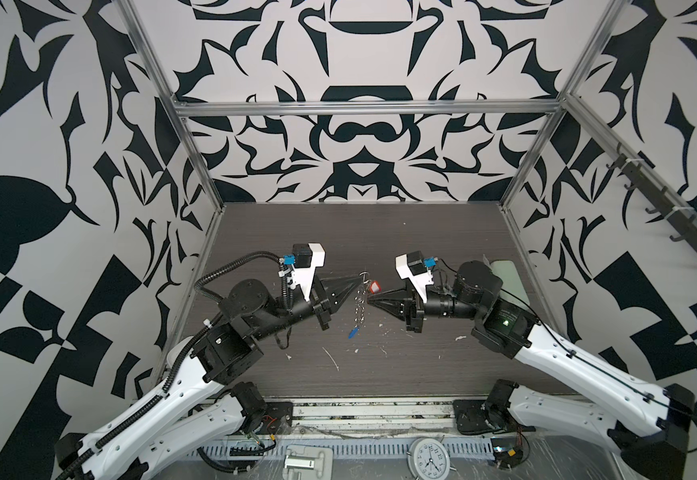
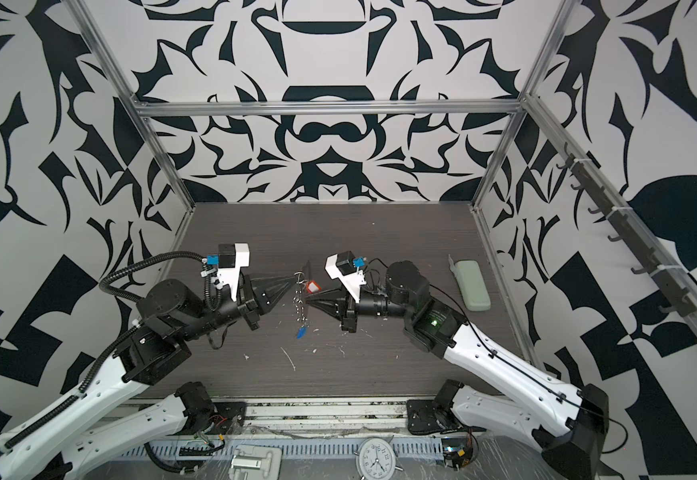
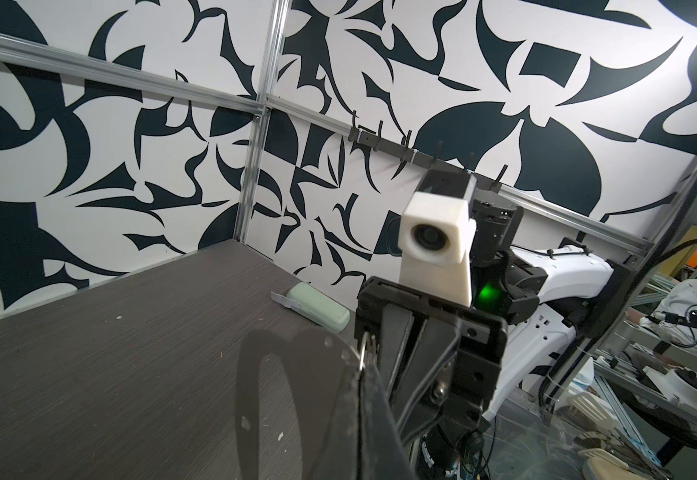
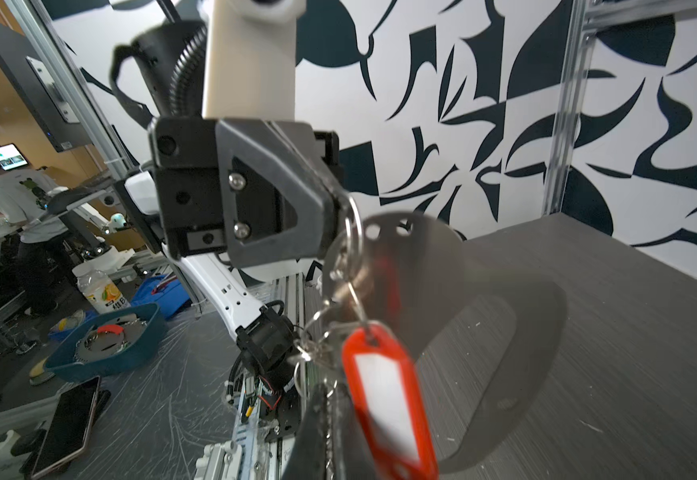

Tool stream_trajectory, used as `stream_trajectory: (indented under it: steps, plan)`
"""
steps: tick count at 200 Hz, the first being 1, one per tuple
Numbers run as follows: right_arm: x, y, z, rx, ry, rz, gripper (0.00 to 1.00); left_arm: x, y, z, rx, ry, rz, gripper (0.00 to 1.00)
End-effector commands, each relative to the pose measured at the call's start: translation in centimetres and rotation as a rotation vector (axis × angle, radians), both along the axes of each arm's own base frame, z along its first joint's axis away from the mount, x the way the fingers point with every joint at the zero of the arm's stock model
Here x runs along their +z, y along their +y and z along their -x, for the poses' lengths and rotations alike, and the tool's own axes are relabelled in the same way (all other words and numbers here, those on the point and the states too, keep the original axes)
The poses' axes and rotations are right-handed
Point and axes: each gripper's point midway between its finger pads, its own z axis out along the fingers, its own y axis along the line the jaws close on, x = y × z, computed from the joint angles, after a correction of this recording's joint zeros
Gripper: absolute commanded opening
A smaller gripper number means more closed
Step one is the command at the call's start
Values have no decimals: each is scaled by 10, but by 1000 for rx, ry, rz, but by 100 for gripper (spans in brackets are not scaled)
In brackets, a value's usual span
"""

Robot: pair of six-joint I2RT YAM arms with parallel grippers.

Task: Remove the keys from the keyring

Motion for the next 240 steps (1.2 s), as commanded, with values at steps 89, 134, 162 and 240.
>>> stream_trajectory:
  steps: [89,134,162,240]
  plan:
    - [64,-27,8,-96,-162,-93,46,-2,3,20,-78,-39,-19,0]
    - [71,-17,4,-71,-176,-92,46,-1,-1,25,-118,-36,-25,0]
    - [80,-17,12,-29,-186,-123,47,-4,-1,24,-118,-32,-28,0]
    - [78,-8,13,18,-136,-143,32,-2,-2,25,-124,-37,-19,0]
